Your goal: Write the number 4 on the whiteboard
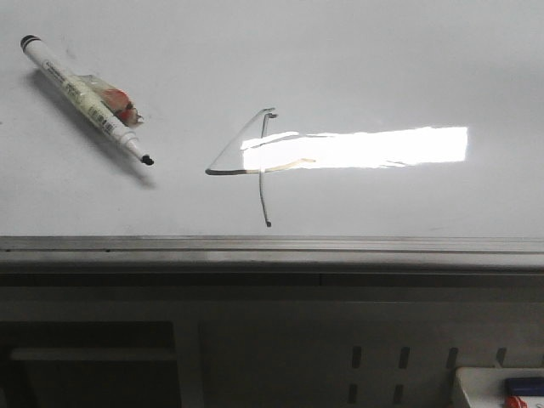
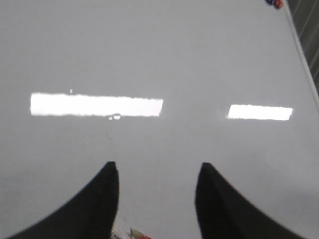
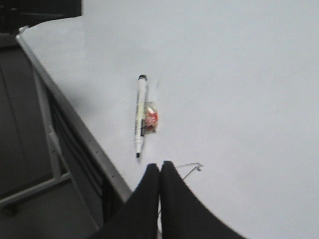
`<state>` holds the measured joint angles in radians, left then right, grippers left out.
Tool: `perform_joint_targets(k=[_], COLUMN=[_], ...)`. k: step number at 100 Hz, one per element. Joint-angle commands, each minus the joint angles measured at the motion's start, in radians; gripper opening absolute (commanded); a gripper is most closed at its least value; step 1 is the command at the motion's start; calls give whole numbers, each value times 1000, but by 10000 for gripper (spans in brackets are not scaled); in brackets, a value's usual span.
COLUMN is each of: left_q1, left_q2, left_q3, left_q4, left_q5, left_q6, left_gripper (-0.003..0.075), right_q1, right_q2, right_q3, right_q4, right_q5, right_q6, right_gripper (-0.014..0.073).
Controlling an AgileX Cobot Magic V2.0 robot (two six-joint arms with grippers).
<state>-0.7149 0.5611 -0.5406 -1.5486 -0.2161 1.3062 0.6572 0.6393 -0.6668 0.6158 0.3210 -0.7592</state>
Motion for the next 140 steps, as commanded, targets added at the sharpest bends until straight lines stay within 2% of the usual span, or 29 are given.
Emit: perform_joint_targets(k=[1,6,10,20,40,140], left_q1=[0,0,0,0,0,0], left_q2=[-76,-120,-157,-236,-339,-347], left_q3=[3,27,51,114,211,247], left_q4=[14,14,14,15,15,15], left_q5=[11,11,11,11,13,29], left_q6=[56,71,71,71,71,71], left_gripper=[131,29,-22,-20,-20,-20], right_q1=[-7,-7,-7,-7,-7,-7], right_q2=[-69,-112,-148,-226,-304,-306], right_q3=[50,112,164,280,382,392], right_q4=[-14,-16,-16,-16,-16,-16], right_q5=[-197,-285,-354,-457,-464,-462], right_q6=[0,0,0,0,0,0], right_gripper=[-54,-54,-54,-54,-54,-54])
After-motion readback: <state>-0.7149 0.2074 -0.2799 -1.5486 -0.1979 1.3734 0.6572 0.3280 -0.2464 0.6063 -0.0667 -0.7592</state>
